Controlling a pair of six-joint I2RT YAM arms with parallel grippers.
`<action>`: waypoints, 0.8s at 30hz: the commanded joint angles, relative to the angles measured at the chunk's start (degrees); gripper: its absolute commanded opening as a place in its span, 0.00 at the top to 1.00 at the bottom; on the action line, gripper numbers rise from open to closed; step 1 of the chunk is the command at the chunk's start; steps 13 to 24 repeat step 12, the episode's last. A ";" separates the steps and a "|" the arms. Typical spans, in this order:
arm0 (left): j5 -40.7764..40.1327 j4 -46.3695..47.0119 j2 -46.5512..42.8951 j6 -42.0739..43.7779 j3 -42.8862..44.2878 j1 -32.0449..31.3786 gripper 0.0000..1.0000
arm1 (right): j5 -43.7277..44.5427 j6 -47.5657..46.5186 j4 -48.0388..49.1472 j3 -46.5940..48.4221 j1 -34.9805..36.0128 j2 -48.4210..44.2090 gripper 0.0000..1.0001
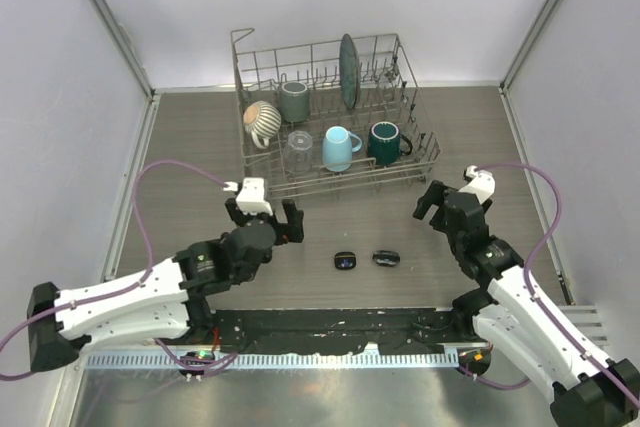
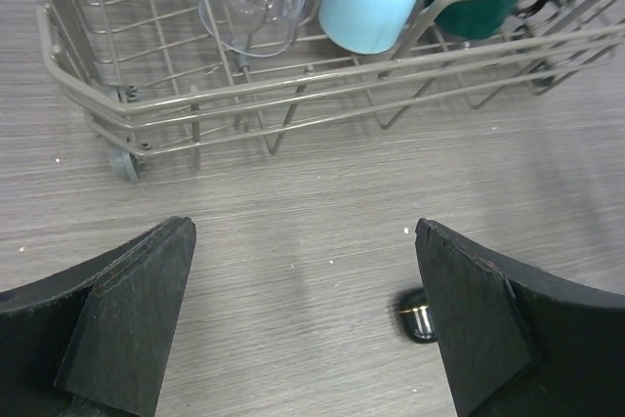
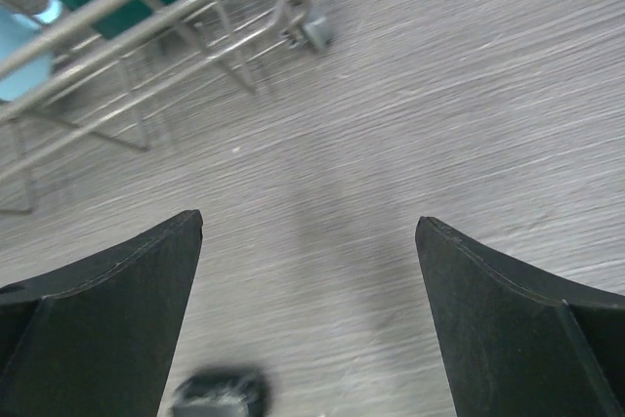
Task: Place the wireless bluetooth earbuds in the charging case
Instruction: Reset both arms
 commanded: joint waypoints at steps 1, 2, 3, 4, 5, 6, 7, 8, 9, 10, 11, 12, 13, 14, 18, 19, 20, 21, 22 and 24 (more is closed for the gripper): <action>-5.84 -0.28 4.82 2.94 5.45 0.06 0.00 | 11.61 -10.55 16.60 -5.83 -0.26 -3.03 0.03; -6.19 -0.11 5.61 3.29 5.63 0.32 0.00 | 13.98 -11.08 18.01 -7.31 -0.09 -3.03 0.03; -5.84 0.33 5.96 4.17 5.72 0.58 0.00 | 17.05 -12.31 20.89 -8.11 -0.18 -2.95 0.03; -5.93 0.51 6.32 5.57 5.72 0.93 0.00 | 18.29 -13.36 22.22 -8.82 -0.18 -2.42 0.03; -6.02 -0.10 6.41 5.58 5.89 2.15 0.00 | 19.09 -14.16 24.50 -10.13 -0.09 -1.64 0.03; -5.67 -0.37 6.76 5.76 6.15 2.95 0.00 | 20.66 -15.56 26.96 -10.58 -0.18 -0.85 0.03; -3.93 -0.46 6.93 6.80 6.24 3.92 0.00 | 21.20 -15.92 27.33 -10.58 -0.18 0.99 0.03; -3.30 -1.16 6.93 6.90 6.33 6.01 0.00 | 22.16 -15.92 27.42 -10.32 -0.09 1.79 0.03; -2.77 -1.51 6.67 6.90 6.33 7.17 0.00 | 23.57 -15.66 28.29 -10.49 -0.09 2.41 0.03; -1.29 -1.60 6.50 7.07 6.16 8.31 0.00 | 25.49 -15.83 29.35 -10.93 -0.18 3.55 0.03; -0.84 -2.21 6.23 7.08 5.90 10.76 0.00 | 26.56 -16.71 31.01 -12.41 -0.09 3.99 0.03; -0.92 -2.39 5.80 7.08 5.28 11.74 0.00 | 27.27 -17.06 34.16 -12.78 -0.18 4.43 0.03; -0.92 -2.39 5.80 7.08 5.28 11.74 0.00 | 27.27 -17.06 34.16 -12.78 -0.18 4.43 0.03; -0.92 -2.39 5.80 7.08 5.28 11.74 0.00 | 27.27 -17.06 34.16 -12.78 -0.18 4.43 0.03; -0.92 -2.39 5.80 7.08 5.28 11.74 0.00 | 27.27 -17.06 34.16 -12.78 -0.18 4.43 0.03; -0.92 -2.39 5.80 7.08 5.28 11.74 0.00 | 27.27 -17.06 34.16 -12.78 -0.18 4.43 0.03; -0.92 -2.39 5.80 7.08 5.28 11.74 0.00 | 27.27 -17.06 34.16 -12.78 -0.18 4.43 0.03; -0.92 -2.39 5.80 7.08 5.28 11.74 0.00 | 27.27 -17.06 34.16 -12.78 -0.18 4.43 0.03; -0.92 -2.39 5.80 7.08 5.28 11.74 0.00 | 27.27 -17.06 34.16 -12.78 -0.18 4.43 0.03; -0.92 -2.39 5.80 7.08 5.28 11.74 0.00 | 27.27 -17.06 34.16 -12.78 -0.18 4.43 0.03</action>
